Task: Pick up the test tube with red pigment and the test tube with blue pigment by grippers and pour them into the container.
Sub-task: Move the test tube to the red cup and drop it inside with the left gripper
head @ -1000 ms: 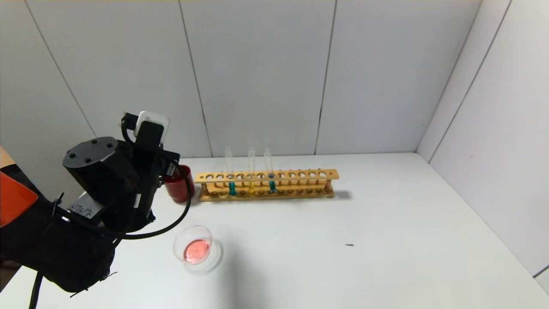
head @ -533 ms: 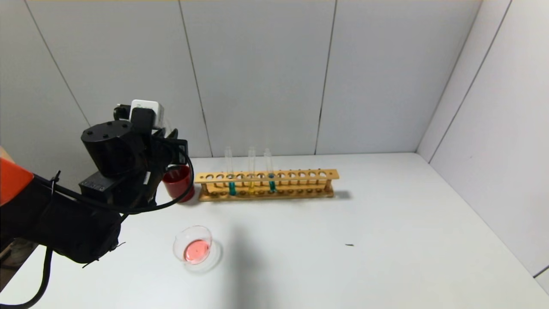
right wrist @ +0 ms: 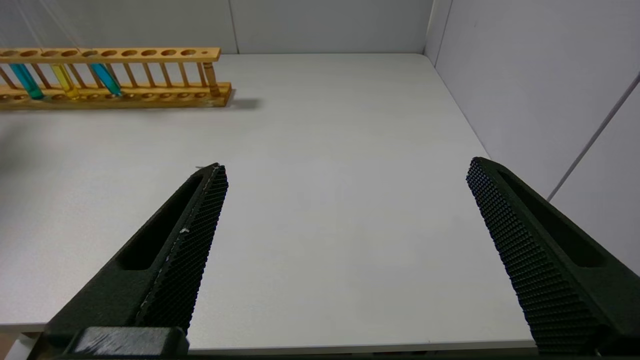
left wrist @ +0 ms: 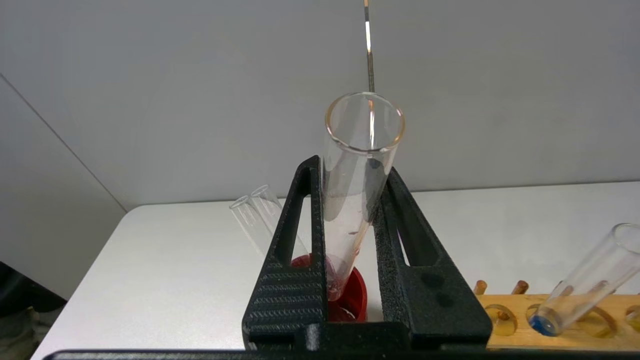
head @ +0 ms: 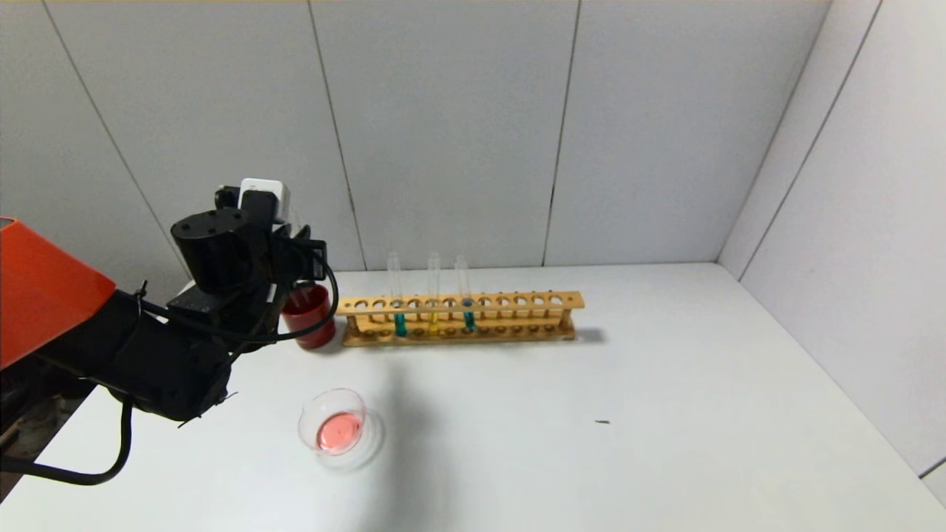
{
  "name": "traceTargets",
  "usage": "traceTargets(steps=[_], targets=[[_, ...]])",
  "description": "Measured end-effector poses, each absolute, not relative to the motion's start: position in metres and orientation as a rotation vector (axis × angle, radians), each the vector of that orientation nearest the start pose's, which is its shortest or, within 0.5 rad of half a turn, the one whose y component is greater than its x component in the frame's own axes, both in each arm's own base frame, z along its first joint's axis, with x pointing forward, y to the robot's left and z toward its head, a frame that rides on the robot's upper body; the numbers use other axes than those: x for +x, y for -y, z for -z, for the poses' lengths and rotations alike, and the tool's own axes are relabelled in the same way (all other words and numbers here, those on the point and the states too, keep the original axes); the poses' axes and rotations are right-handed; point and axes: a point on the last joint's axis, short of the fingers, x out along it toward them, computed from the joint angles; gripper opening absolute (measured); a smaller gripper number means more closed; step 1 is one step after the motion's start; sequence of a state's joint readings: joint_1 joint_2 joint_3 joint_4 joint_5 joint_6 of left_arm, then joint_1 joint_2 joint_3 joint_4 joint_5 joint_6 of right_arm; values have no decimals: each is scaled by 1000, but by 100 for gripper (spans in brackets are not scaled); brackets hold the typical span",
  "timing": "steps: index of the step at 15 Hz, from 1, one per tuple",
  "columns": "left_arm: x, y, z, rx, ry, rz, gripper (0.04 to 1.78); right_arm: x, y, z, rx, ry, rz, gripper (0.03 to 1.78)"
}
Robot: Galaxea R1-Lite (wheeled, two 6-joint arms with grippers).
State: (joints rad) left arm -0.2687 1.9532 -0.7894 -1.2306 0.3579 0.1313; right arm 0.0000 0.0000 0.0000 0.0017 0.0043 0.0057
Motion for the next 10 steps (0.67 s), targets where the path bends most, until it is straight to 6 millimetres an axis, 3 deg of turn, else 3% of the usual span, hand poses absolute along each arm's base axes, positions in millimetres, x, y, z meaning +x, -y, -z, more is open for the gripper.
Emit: traceTargets(steps=[10], targets=[[364,71,-123,92,-17,-81,33,-23,0,-75,6,-2,-4,175]])
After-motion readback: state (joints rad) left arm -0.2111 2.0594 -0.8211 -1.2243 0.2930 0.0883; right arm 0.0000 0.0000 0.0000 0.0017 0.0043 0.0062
